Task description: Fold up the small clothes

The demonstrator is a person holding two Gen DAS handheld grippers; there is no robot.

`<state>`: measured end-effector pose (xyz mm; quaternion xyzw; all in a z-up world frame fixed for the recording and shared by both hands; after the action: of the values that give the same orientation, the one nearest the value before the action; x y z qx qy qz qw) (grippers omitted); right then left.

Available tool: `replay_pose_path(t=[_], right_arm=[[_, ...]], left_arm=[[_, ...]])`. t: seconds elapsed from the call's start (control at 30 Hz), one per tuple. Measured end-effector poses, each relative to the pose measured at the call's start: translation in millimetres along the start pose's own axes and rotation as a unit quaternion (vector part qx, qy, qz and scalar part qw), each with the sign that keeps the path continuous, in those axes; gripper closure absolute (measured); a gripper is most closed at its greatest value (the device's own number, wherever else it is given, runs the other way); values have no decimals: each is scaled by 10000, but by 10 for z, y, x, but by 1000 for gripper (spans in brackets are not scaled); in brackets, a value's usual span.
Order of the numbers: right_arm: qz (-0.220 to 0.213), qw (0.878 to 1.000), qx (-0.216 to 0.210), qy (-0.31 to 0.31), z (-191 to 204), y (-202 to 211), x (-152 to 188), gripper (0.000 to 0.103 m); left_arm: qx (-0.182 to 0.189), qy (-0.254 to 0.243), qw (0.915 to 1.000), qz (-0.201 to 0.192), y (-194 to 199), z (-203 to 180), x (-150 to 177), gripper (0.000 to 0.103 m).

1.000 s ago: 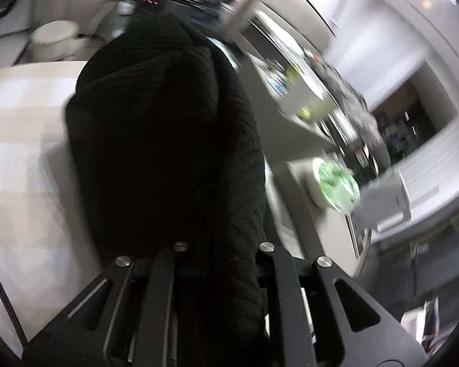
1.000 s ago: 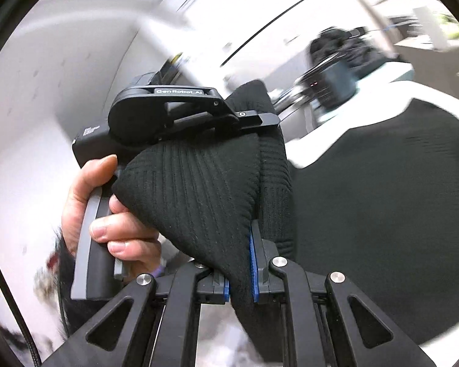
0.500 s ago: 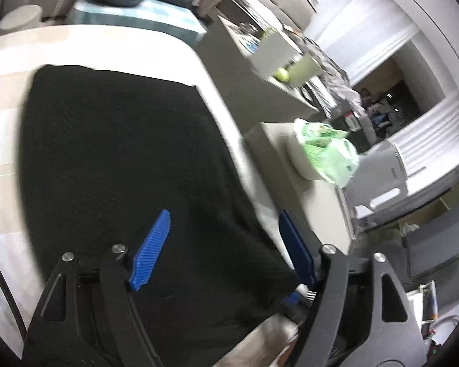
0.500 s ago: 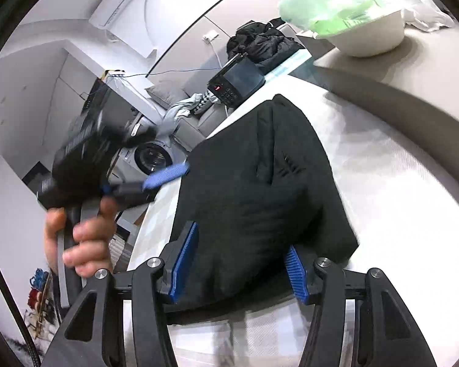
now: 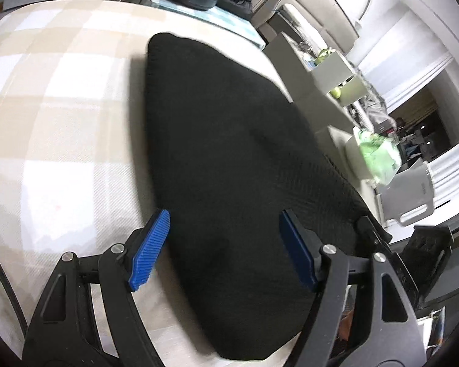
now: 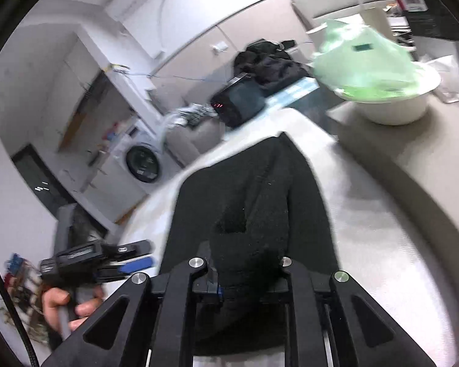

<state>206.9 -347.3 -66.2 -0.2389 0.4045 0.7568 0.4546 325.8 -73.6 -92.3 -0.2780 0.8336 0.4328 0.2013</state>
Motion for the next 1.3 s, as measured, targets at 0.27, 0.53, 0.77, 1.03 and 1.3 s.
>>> replay_pose_path(t=[0.27,0.53,0.77,1.03,1.3], right_arm=[[110,9991,349,210,-268,179,5,57],[283,9991,302,122,-393,136,-220,57],[1023,9938,176,403,-372,-349,-37,61],[1272,9898,-14,646,-250,-513,187,80],[1401,9869,-324,735,105,-631,419,81]], left_arm=[[-125,-19,9998,120,-154,184,245,32],[-146,82,9999,-23,-231,195,186,46],[-262,230,9992,-214,-288,279,127,82],[-191,285,9991,-266,-227,322,121,84],[-348,284,9980,-445,15,494,80,85]])
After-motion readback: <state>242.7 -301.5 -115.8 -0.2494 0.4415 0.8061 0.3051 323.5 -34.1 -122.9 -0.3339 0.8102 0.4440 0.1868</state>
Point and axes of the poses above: each gripper's, at about its wrist camera, not at the fingertips, and y roughly against the way its jaws point, z to its left, x to its underside, the point moved 9 cm from there along -y, roughly the way its jaws point, and after that the axes turned 15 degrees about -z, right-handed, at the moved point
